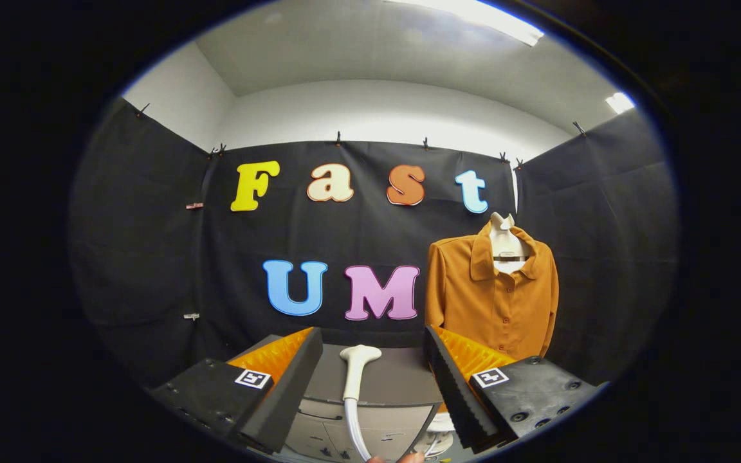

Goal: Iron the clothes twice with a garment steamer, once on the left side and once on the right side.

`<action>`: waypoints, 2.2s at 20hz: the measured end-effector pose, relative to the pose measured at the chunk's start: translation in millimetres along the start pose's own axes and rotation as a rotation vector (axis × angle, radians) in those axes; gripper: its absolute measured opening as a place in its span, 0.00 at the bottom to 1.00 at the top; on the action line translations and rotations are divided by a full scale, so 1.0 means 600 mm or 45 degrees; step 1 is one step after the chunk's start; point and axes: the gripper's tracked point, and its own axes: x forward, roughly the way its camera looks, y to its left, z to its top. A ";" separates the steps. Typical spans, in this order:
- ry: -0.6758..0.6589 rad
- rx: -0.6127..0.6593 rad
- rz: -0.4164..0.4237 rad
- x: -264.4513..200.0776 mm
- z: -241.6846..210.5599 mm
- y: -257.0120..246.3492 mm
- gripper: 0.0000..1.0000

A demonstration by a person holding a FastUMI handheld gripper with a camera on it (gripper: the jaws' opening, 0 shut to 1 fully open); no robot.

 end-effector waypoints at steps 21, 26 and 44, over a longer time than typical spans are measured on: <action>0.852 -0.013 0.029 0.213 -0.376 0.065 0.98; 0.998 -0.065 0.011 0.266 -0.466 0.083 0.90; 0.643 0.074 -0.022 0.220 -0.365 0.034 0.28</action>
